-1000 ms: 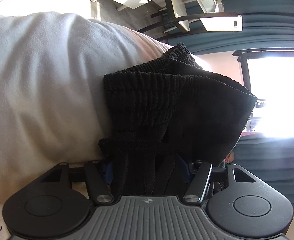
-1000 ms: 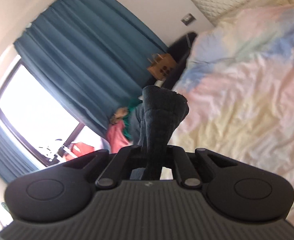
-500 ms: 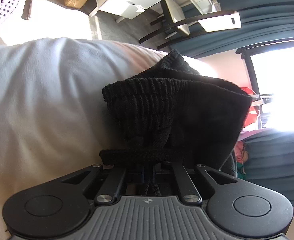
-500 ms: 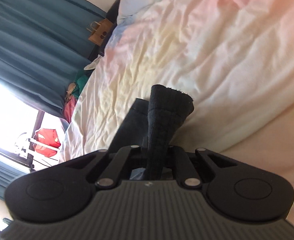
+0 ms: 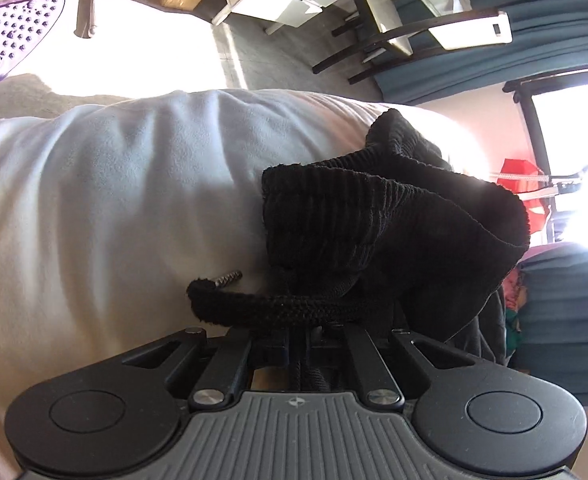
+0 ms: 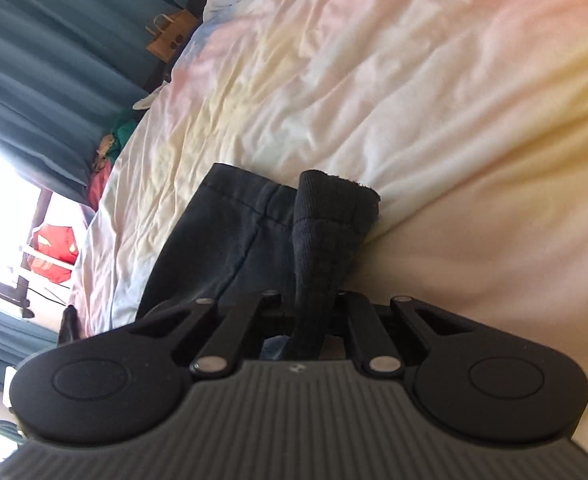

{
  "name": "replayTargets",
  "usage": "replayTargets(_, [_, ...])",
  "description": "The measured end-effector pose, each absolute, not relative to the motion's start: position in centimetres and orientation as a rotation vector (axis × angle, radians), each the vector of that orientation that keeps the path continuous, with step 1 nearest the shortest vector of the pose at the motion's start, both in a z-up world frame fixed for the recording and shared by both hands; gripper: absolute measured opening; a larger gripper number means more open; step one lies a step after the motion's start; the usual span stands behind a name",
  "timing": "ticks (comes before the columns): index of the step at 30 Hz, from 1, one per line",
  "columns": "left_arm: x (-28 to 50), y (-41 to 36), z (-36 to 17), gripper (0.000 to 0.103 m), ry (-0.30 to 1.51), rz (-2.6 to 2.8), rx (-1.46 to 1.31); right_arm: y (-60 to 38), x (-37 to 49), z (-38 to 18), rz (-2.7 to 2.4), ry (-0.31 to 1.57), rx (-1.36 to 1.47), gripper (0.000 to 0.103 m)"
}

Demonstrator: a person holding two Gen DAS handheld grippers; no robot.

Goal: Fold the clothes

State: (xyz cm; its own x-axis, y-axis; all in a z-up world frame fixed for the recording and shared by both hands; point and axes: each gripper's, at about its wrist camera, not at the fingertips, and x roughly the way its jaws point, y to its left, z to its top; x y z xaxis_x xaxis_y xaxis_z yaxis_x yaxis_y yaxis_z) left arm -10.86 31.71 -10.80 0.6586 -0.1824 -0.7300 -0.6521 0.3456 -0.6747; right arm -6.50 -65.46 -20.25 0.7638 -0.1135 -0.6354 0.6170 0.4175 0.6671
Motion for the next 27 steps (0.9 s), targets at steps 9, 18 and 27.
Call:
replayTargets(9, [-12.3, 30.5, -6.5, 0.06, 0.874, 0.3, -0.942, -64.5, -6.3, -18.5, -0.469, 0.589, 0.987, 0.048])
replayTargets(18, [-13.7, 23.9, 1.5, 0.09, 0.751, 0.28, -0.548, -58.9, -7.9, -10.5, -0.41, 0.5, 0.743, 0.08])
replayTargets(27, [-9.4, 11.9, 3.3, 0.092, 0.613, 0.137, -0.289, -46.5, -5.9, -2.9, -0.126, 0.463, 0.495, 0.079])
